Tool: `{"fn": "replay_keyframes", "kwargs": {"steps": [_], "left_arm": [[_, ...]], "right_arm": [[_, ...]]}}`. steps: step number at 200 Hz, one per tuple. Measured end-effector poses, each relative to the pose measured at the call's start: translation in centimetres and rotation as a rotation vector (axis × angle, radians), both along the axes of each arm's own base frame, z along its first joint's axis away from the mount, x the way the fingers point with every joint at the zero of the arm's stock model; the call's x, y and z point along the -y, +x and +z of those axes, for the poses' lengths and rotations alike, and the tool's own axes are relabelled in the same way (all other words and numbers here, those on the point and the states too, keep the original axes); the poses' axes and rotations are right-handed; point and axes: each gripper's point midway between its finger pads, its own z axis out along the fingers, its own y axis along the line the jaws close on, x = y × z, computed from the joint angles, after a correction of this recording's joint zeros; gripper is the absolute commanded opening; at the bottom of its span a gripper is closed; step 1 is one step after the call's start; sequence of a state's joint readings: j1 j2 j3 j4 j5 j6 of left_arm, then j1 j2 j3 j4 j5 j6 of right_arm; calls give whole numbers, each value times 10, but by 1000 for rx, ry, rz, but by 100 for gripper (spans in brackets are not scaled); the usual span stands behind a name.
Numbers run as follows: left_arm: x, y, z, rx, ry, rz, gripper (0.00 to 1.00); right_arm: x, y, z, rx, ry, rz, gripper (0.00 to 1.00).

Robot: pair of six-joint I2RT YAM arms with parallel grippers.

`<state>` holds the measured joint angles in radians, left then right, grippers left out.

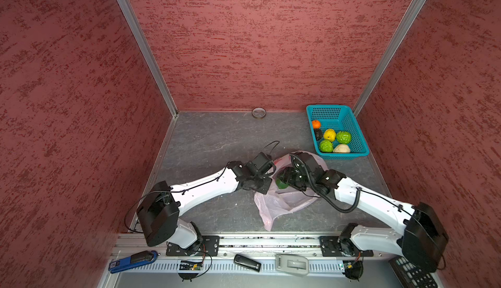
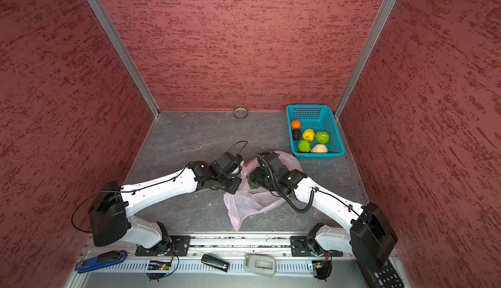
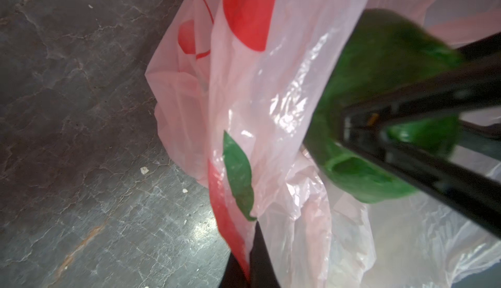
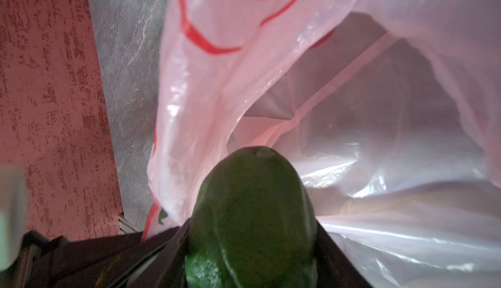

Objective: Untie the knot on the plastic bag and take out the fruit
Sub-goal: 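Carry the green fruit to the teal basket with the right gripper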

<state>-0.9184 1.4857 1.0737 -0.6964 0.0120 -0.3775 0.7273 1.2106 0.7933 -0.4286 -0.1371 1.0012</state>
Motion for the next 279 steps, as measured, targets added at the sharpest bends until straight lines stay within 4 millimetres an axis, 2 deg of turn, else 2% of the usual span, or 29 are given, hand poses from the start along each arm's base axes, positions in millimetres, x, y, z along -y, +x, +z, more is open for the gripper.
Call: {"fn": "replay_keyframes", "kwargs": {"steps": [34, 68, 97, 130, 163, 208, 246, 279], "left_arm": [[-2, 2, 0, -3, 17, 17, 0], [-3, 1, 1, -12, 18, 32, 0], [-5, 0, 1, -18, 16, 50, 0], [-9, -2, 6, -17, 5, 73, 0], [-14, -3, 10, -12, -3, 92, 0], [-18, -5, 10, -12, -2, 107, 0], [-18, -5, 10, -14, -1, 109, 0], [-19, -5, 11, -14, -2, 111, 0]], "right_arm": [[5, -6, 37, 53, 20, 23, 52], [13, 1, 81, 135, 73, -5, 51], [45, 27, 107, 205, 89, -123, 51], [98, 66, 114, 261, 76, -306, 50], [150, 105, 108, 310, 50, -464, 49], [209, 156, 83, 344, -8, -601, 49], [242, 199, 48, 319, -79, -646, 50], [260, 244, 35, 331, -115, -652, 52]]}}
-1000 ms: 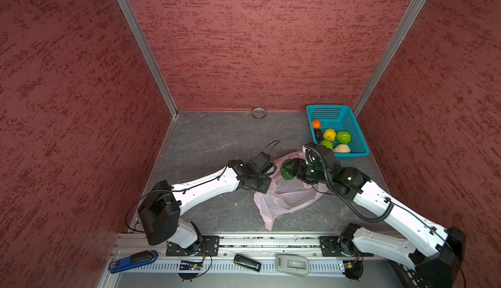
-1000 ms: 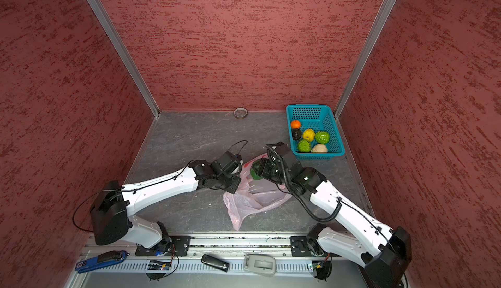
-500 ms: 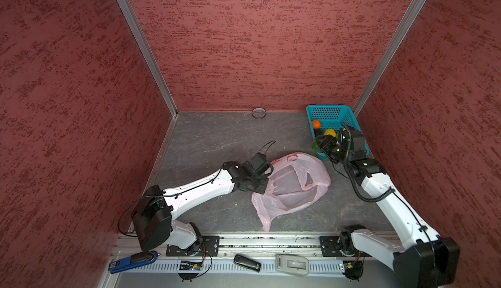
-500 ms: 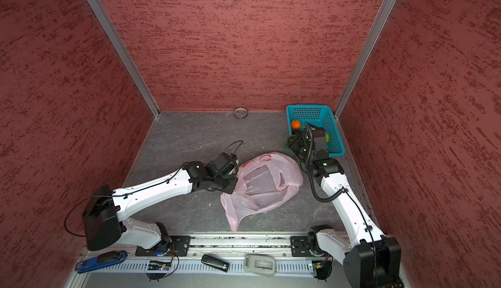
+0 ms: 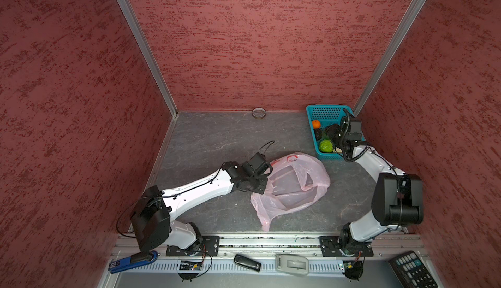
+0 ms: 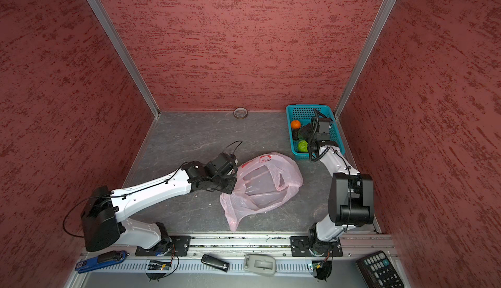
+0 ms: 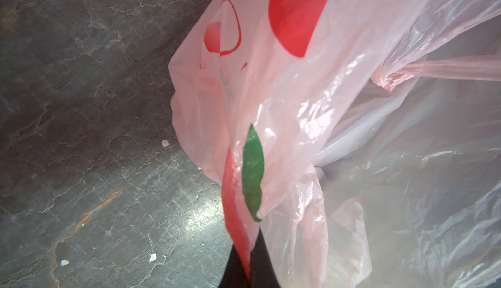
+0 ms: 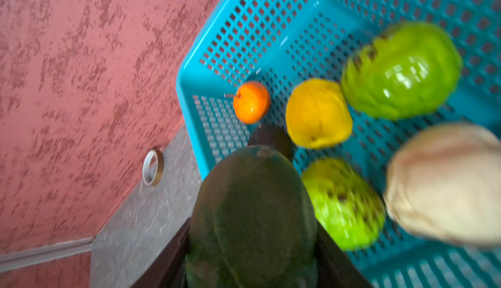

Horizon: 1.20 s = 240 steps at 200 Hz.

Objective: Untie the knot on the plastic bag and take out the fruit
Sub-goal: 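Carry the green fruit to the teal basket with the right gripper, then open the right gripper to drop the green fruit into the basket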

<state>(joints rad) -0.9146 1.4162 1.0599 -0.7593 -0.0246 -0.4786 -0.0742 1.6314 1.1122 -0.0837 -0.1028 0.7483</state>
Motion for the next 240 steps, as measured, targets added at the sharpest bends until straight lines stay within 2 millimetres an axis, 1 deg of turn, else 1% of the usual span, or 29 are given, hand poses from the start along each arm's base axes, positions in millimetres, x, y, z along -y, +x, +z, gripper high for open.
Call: {"fn": "replay_keyframes", "kwargs": {"steps": [22, 47, 60, 83, 106, 121, 133, 151, 175, 186, 196, 215, 220, 240], "left_arm": [[0, 0, 4, 7, -9, 0, 0], [0, 0, 8, 14, -22, 4, 0], [0, 0, 10, 16, -26, 7, 0], [0, -1, 9, 11, -28, 13, 0], [-2, -5, 5, 1, -20, 15, 0], [-1, -6, 4, -1, -20, 15, 0], [-1, -6, 4, -1, -20, 15, 0], [-1, -6, 4, -2, -21, 15, 0], [0, -8, 4, -3, -21, 12, 9], [1, -8, 4, -3, -21, 8, 11], [1, -9, 4, -2, -21, 7, 10], [4, -8, 8, 5, -26, -1, 2], [5, -7, 10, 6, -29, -1, 0], [9, -4, 17, 20, -43, -7, 0]], "right_arm": [[10, 25, -6, 7, -20, -3, 53], [21, 43, -17, -4, -39, -8, 54], [25, 52, -22, -9, -49, -7, 56], [32, 69, -29, -16, -63, -5, 65], [38, 90, -36, -24, -81, 5, 80], [39, 99, -41, -36, -90, 16, 86], [39, 102, -41, -40, -97, 24, 90], [39, 100, -42, -53, -108, 35, 91], [36, 95, -44, -72, -111, 57, 92], [33, 88, -42, -79, -109, 71, 92], [28, 78, -40, -87, -106, 91, 92], [12, 54, -28, -99, -92, 149, 92], [8, 47, -21, -95, -92, 167, 92], [-16, 14, 7, -76, -108, 258, 92]]}}
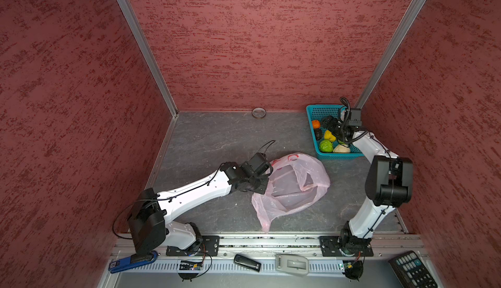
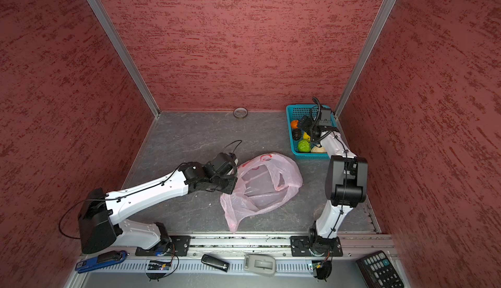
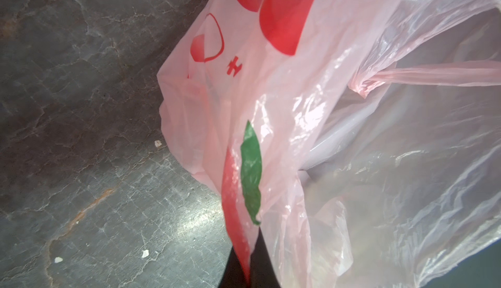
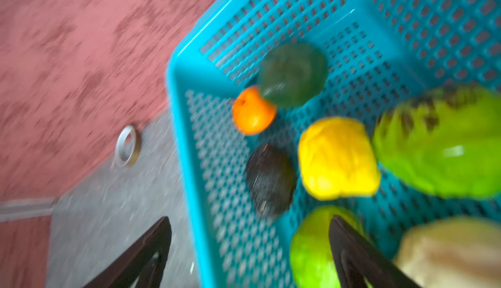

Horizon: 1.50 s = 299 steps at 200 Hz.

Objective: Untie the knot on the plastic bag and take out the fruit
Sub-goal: 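Open the right gripper to drop the green fruit into the basket, then move the right gripper back to the pink bag opening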

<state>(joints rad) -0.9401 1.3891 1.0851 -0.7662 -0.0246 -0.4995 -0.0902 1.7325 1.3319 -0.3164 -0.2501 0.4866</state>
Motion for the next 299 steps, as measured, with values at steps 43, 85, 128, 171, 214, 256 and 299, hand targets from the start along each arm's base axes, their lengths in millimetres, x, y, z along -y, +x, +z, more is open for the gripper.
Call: {"fn": "replay_keyframes", "kwargs": {"steps": [43, 85, 128, 171, 214, 256, 299], "left_arm": [[3, 3, 5, 11, -8, -8, 0], [4, 6, 2, 4, -1, -18, 0], [4, 6, 3, 1, -6, -27, 0], [4, 6, 3, 2, -6, -31, 0], [3, 5, 13, 21, -31, -30, 0], [-2, 2, 15, 27, -39, -29, 0], [-6, 0, 12, 25, -36, -26, 0]], "right_arm": [[-74, -97, 46, 27, -58, 257, 90], [-135, -187, 58, -7, -143, 483, 89], [-154, -233, 26, -114, -286, 570, 92], [-155, -238, -20, -258, -522, 550, 95], [-133, -223, -41, -303, -761, 443, 84], [-106, -201, -42, -289, -970, 304, 63], [-88, -186, -22, -231, -1037, 215, 17]]}}
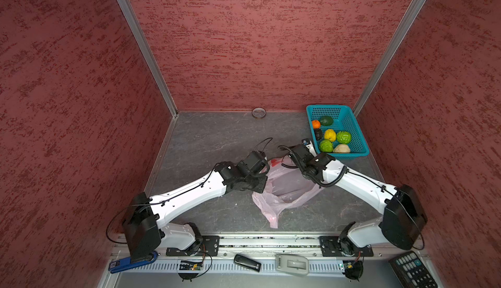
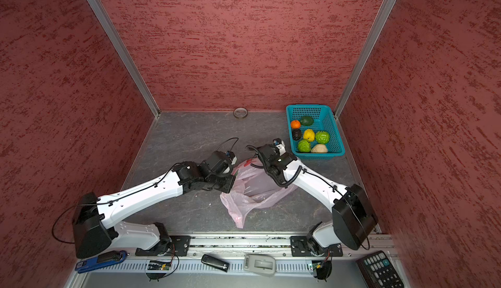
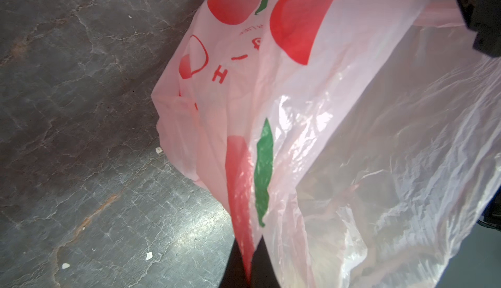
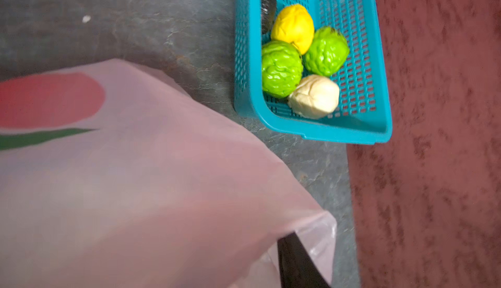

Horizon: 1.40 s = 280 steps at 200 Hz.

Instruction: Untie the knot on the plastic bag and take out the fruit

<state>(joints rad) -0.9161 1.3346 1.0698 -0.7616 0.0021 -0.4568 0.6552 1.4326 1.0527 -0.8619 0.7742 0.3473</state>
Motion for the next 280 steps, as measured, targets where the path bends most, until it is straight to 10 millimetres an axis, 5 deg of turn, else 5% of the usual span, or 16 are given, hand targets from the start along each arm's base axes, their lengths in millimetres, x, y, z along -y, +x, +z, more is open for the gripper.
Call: {"fn": "replay_keyframes", "kwargs": {"steps": [30, 68, 85, 109, 131, 172, 205, 257, 280], "left_arm": [[-1, -1, 1, 4, -11, -1, 0], [1, -3, 0, -7, -17, -10, 0], [0, -4, -1, -13, -13, -12, 13], [-2, -6, -2, -11, 1, -28, 53], [-3, -5, 5, -5, 9, -28, 74], [9, 12, 70, 152, -79, -65, 99], [37, 33, 103, 253, -124, -145, 99], [85, 79, 57, 273, -47, -246, 100], [97, 96, 50, 301, -52, -270, 92]], "right_arm": [[1, 4, 25, 73, 49, 27, 0], [-7, 3, 47, 115, 115, 104, 0], [-15, 2, 53, 118, 154, 154, 0], [-25, 0, 56, 110, 196, 217, 0], [-37, -1, 56, 93, 233, 275, 0], [-53, -4, 64, 101, 298, 374, 0], [-60, -7, 68, 111, 319, 431, 0], [-67, -14, 63, 100, 338, 499, 0], [-69, -15, 63, 101, 339, 521, 0]]}}
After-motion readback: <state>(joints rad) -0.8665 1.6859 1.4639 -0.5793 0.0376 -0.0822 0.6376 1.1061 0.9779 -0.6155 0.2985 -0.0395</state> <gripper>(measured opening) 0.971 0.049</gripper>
